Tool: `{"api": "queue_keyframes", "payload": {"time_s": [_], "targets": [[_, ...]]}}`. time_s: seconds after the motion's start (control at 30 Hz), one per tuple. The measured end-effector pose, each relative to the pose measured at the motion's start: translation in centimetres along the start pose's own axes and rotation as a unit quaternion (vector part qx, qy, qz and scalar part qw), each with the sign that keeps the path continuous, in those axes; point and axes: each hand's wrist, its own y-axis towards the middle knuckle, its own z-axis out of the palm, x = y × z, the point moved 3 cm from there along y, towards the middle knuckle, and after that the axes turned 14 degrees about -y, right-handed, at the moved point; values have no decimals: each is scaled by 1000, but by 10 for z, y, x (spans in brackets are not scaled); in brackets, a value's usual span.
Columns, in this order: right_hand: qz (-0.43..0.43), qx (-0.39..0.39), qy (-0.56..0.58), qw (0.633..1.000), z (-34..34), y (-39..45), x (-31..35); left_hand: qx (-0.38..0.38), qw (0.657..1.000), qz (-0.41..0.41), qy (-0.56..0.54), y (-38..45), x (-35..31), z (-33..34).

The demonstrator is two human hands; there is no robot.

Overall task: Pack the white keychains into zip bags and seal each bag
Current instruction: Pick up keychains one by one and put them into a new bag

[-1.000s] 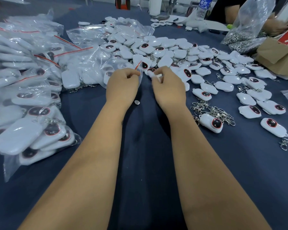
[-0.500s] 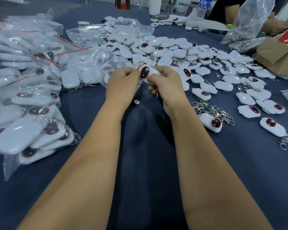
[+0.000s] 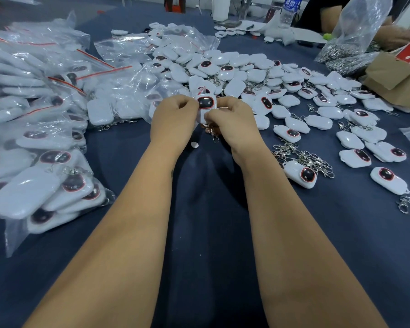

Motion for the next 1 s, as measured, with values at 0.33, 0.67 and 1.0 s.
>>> {"api": "queue_keyframes", "payload": {"time_s": [0.33, 0.67, 1.0], "targets": [[-6, 10, 5, 1000, -3, -2, 0, 35, 999, -20, -23, -2, -3, 3], [-8, 12, 19, 1000, -1, 1, 0, 39, 999, -7, -3, 0, -1, 3], [-13, -5, 10, 1000, 0, 2, -1, 32, 999, -11, 9, 0, 0, 4]]}}
